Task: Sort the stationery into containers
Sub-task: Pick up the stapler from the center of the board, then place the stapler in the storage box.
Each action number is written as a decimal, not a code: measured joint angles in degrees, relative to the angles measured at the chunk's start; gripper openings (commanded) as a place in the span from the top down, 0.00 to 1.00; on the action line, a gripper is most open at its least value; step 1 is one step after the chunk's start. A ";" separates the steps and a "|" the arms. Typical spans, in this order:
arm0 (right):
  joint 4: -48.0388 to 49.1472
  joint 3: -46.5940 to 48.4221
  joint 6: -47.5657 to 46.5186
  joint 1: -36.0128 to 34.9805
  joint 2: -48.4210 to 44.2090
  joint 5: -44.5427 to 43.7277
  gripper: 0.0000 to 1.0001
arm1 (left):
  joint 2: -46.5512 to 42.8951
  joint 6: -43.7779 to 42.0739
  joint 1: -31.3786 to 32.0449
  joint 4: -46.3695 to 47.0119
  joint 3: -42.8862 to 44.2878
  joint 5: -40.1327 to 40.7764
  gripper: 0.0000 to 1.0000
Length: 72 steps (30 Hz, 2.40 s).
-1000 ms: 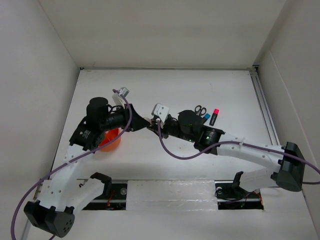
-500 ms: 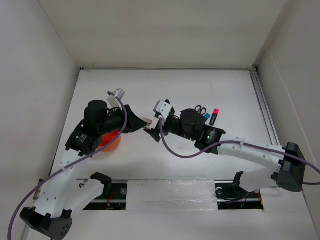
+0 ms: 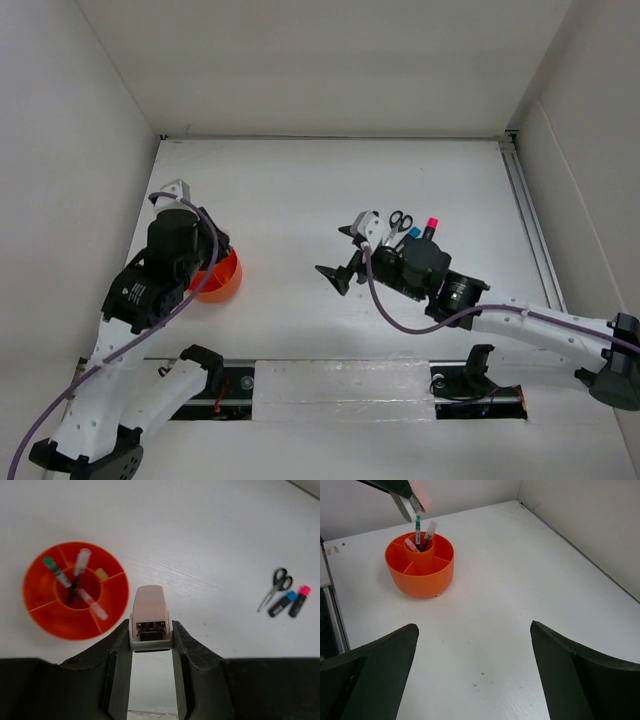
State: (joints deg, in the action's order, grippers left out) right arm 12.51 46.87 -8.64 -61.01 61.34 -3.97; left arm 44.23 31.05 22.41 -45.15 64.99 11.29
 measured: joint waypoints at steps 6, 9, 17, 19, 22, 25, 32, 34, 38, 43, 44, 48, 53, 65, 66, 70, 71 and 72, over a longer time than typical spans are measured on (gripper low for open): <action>0.22 -2.73 2.27 0.02 -4.59 0.79 0.00 | -0.42 4.15 -0.02 -6.51 1.29 14.47 1.00; 1.42 -4.63 3.08 0.09 -6.80 2.14 0.00 | 3.13 7.21 -0.02 -8.96 3.39 20.02 1.00; 2.54 -5.64 4.00 0.09 -8.13 5.35 0.00 | 8.33 16.52 -0.02 -13.29 3.69 28.46 1.00; 2.95 -5.70 4.02 0.09 -8.17 5.79 0.00 | 8.52 17.66 -0.02 -14.43 4.26 29.05 1.00; 3.13 -5.79 4.04 0.09 -8.17 6.32 0.00 | 12.83 17.81 -0.02 -16.46 10.75 29.44 1.00; 3.43 -5.90 4.07 0.09 -8.15 6.43 0.00 | 20.35 17.20 -0.02 -15.56 22.05 30.01 1.00; 4.15 -7.02 4.02 0.09 -9.03 6.16 0.00 | 32.81 8.92 -23.39 -0.44 25.03 12.57 1.00; 4.42 -7.43 4.04 0.09 -9.64 6.05 0.00 | 32.87 6.62 -30.80 0.46 21.29 11.02 1.00; 4.85 -7.52 4.02 0.11 -9.77 6.14 0.00 | 26.64 2.78 -33.35 0.33 17.70 8.35 1.00; 5.07 -7.50 4.02 0.20 -8.33 7.48 0.00 | 11.96 0.55 -33.29 2.01 9.18 10.86 1.00; 5.05 -7.50 4.02 0.20 -8.13 7.69 0.00 | 9.16 0.04 -33.40 2.67 6.21 11.56 1.00; 5.07 -7.56 4.11 0.20 -8.90 8.63 0.00 | 4.50 -1.31 -33.40 2.19 -2.47 11.32 1.00; 5.07 -8.55 4.17 0.20 -13.18 9.90 0.00 | 7.74 -3.06 -33.38 2.67 -3.69 7.28 1.00; 5.55 -9.44 4.20 0.20 -19.65 11.41 0.00 | 12.13 -1.36 -33.38 3.74 -7.32 -0.02 1.00; 5.55 -9.44 4.20 0.20 -19.89 11.54 0.00 | 12.26 -0.92 -33.38 3.45 -7.98 -0.28 1.00; 5.53 -9.49 4.20 0.20 -20.72 12.17 0.00 | 13.11 0.33 -33.38 1.84 -8.85 -0.76 1.00; 5.51 -9.49 4.20 0.20 -20.92 12.24 0.00 | 13.31 0.42 -33.38 1.66 -8.87 -0.83 1.00; 5.46 -9.49 4.17 0.20 -21.22 12.35 0.00 | 13.40 0.48 -33.38 1.53 -8.87 -0.96 1.00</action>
State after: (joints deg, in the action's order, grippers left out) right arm 17.98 37.39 -4.47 -60.82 40.12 8.38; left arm 57.63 31.53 -10.96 -43.62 56.12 10.33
